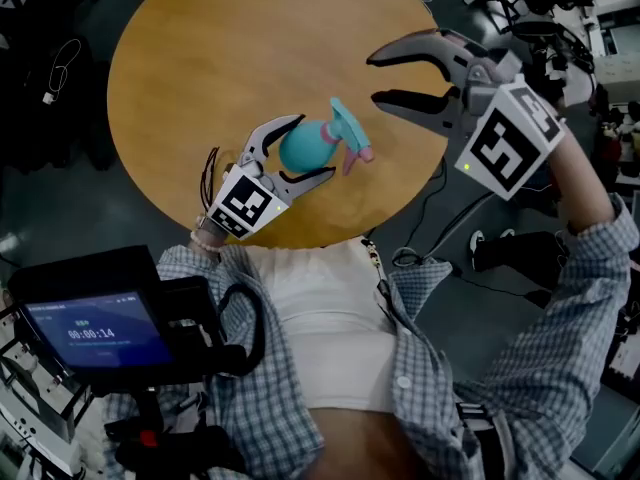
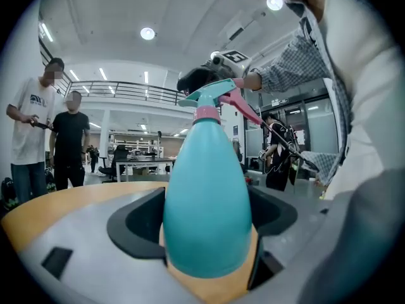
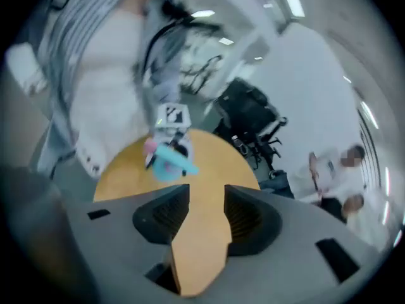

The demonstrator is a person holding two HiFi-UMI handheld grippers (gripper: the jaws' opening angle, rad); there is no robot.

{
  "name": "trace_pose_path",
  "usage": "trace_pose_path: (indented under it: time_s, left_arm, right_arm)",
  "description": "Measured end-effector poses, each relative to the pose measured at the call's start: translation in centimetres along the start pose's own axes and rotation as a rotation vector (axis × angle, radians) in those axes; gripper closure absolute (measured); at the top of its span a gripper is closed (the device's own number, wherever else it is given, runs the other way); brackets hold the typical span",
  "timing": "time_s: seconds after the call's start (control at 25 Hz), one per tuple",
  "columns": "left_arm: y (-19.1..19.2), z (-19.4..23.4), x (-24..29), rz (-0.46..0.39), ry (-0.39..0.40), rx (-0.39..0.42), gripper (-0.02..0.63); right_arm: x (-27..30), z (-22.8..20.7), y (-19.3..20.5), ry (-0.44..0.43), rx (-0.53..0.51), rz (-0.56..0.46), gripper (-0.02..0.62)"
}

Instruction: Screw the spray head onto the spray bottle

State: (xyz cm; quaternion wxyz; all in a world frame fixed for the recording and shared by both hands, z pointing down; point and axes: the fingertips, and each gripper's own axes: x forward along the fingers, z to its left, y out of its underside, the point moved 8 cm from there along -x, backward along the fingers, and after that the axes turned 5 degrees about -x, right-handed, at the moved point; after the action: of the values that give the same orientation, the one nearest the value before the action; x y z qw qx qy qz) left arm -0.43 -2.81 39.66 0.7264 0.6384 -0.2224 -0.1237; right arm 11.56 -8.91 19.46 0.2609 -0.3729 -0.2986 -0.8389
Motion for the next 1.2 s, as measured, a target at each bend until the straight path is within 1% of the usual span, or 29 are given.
trace_pose_path:
  time_s: [0.04,0.08,0.12,0.16,0.28,0.44,0.6,0.72,0.76,0.84,0.96,1.04,1.12,1.2]
  left_arm:
    - [-0.1,-0.1,-0.1,-0.004,0.017,-0.009,0.190]
    - [-0.2,-0.2,-0.1,-0.005,0.033,-0.014,0.190]
    - [-0.3,-0.3,-0.2,-0.003,0.049,-0.014,0.190]
    - [-0.3,-0.4,-0.1,0.003,0.065,-0.012,0.190]
    - [-0.2,-0.8,-0.1,0.023,0.109,0.001,0.190]
    - [0.0,-1.4,0.0,0.038,0.161,0.011,0.190]
    - [0.0,-1.8,0.0,0.042,0.190,0.012,0.190]
    - [0.0,-1.9,0.0,0.052,0.194,0.021,0.190]
    - [0.1,-1.8,0.1,0.060,0.189,0.029,0.190]
    - [0.6,-1.8,0.3,0.075,0.168,0.034,0.190]
    - [1.2,-1.7,0.6,0.087,0.118,0.038,0.190]
    - [1.3,-1.5,0.7,0.100,0.078,0.058,0.190]
    - [1.4,-1.3,0.9,0.118,0.031,0.083,0.190]
    - [1.5,-1.0,1.0,0.136,-0.027,0.109,0.190]
  right_arm:
    - [0.2,0.9,-0.1,-0.035,-0.172,0.069,0.439]
    - [0.5,1.6,-0.2,-0.072,-0.307,0.111,0.439]
    - [0.8,2.2,-0.5,-0.104,-0.396,0.125,0.439]
    - [1.1,2.6,-1.0,-0.128,-0.446,0.119,0.439]
    - [2.1,3.3,-2.2,-0.184,-0.530,0.087,0.439]
    - [3.7,5.4,-3.3,-0.285,-0.644,0.064,0.439]
    - [4.9,6.9,-4.3,-0.330,-0.687,0.023,0.439]
    - [5.4,7.8,-4.7,-0.373,-0.701,0.013,0.446]
    - [5.6,8.0,-4.8,-0.389,-0.690,0.017,0.466]
    - [5.9,7.9,-4.6,-0.409,-0.619,0.031,0.468]
    - [6.6,7.4,-3.4,-0.407,-0.441,0.048,0.469]
    - [7.1,7.2,-2.6,-0.408,-0.281,0.048,0.469]
    - [7.5,6.9,-2.1,-0.404,-0.093,0.054,0.469]
    - [7.8,6.6,-1.6,-0.383,0.101,0.067,0.469]
